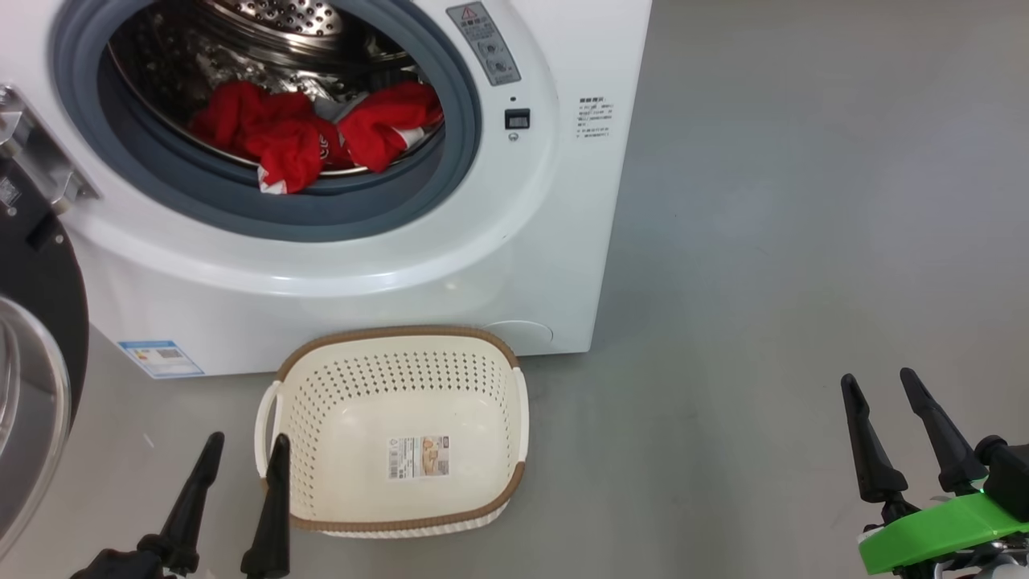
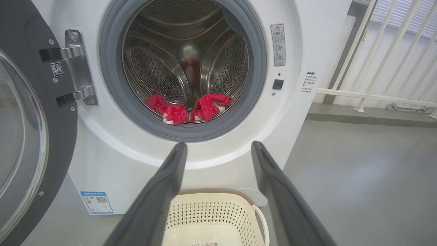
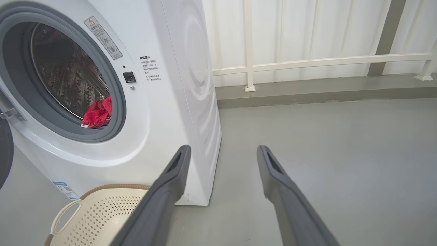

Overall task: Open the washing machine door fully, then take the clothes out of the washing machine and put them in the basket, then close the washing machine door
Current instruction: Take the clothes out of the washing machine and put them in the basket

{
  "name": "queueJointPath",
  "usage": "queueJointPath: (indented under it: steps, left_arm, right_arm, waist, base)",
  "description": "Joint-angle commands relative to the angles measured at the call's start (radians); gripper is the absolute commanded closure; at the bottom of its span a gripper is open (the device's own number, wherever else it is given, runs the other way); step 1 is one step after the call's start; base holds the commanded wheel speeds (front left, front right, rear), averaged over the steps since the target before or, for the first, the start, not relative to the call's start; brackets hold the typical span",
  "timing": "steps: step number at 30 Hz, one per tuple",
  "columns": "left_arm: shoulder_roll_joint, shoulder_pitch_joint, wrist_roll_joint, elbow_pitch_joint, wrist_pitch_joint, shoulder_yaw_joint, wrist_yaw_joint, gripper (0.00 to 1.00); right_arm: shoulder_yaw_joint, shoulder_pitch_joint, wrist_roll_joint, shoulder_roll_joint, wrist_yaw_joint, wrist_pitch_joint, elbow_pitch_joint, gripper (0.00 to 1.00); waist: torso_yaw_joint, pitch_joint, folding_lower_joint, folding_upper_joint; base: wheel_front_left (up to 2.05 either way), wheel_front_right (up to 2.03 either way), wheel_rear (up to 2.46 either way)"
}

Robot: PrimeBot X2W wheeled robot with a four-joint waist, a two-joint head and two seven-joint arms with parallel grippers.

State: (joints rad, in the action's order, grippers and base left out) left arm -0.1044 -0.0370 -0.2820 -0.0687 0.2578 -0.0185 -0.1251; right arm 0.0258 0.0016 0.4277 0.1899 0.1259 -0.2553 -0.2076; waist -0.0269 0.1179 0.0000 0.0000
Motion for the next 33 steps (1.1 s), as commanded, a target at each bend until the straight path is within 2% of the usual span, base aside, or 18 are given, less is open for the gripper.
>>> queueJointPath:
  steps: [1, 22, 33]
  left_arm:
    - [-0.017, 0.030, -0.004, 0.030, 0.004, -0.035, -0.006, 0.00]
    - [-0.014, 0.046, -0.005, 0.024, 0.004, -0.050, -0.006, 0.00]
    - [0.005, 0.065, 0.031, -0.004, 0.004, -0.072, -0.006, 0.00]
  right_arm:
    - [-0.017, -0.010, -0.006, 0.017, 0.005, -0.006, 0.026, 0.00]
    - [-0.021, -0.016, -0.005, 0.013, 0.005, -0.006, 0.027, 0.00]
    - [-0.020, -0.019, -0.005, 0.011, 0.005, -0.006, 0.028, 0.00]
  waist:
    - [0.000, 0.001, 0.0000, 0.0000]
    - [0.000, 0.011, 0.0000, 0.0000]
    - [-0.001, 0.022, 0.0000, 0.0000]
  base:
    - [0.92, -0.92, 0.00]
    - [0.88, -0.88, 0.00]
    - [0.15, -0.15, 0.00]
